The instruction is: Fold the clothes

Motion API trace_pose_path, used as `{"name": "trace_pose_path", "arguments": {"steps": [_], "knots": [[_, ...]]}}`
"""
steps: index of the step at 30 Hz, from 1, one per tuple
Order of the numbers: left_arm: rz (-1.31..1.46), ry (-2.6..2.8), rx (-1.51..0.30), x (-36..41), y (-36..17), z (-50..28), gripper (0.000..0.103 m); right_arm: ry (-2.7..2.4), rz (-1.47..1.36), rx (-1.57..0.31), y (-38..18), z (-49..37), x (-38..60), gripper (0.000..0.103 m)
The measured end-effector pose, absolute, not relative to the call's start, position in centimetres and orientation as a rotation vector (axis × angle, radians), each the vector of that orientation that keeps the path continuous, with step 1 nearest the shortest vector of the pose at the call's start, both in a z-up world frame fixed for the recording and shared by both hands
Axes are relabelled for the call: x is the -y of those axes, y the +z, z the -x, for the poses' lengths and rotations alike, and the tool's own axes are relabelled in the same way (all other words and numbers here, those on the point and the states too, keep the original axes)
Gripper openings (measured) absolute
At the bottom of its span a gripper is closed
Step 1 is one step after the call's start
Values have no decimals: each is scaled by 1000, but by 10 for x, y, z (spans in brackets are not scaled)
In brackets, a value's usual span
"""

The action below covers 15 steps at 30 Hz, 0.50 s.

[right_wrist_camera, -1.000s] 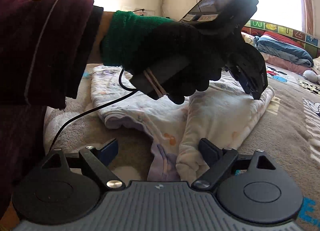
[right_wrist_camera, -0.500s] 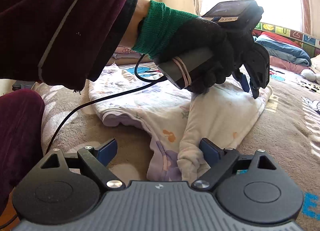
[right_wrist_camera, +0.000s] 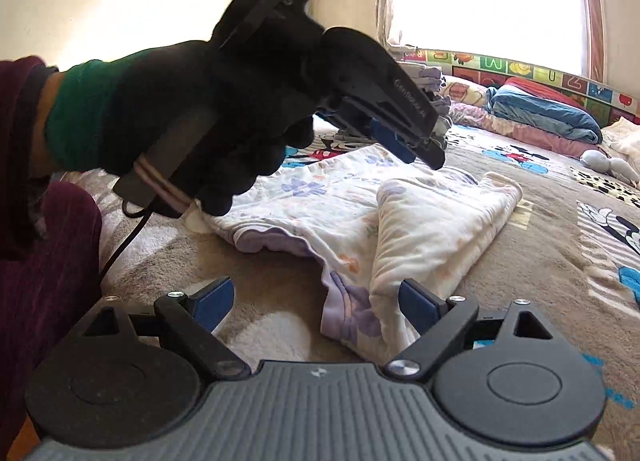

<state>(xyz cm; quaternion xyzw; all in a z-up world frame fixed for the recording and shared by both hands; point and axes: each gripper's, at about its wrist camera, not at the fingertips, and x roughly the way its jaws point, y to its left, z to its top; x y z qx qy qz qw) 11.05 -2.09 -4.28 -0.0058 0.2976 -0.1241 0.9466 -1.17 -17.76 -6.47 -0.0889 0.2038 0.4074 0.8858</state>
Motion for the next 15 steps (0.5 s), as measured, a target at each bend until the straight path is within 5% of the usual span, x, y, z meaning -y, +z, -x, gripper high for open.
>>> {"name": "trace_pose_path", "arguments": {"steps": [6, 15], "knots": [[-36, -251, -626, 29, -74, -117, 22, 839, 234, -459, -66, 23, 175, 89], [56, -313, -535, 19, -47, -64, 22, 799, 252, -512, -61, 37, 178, 89]]}}
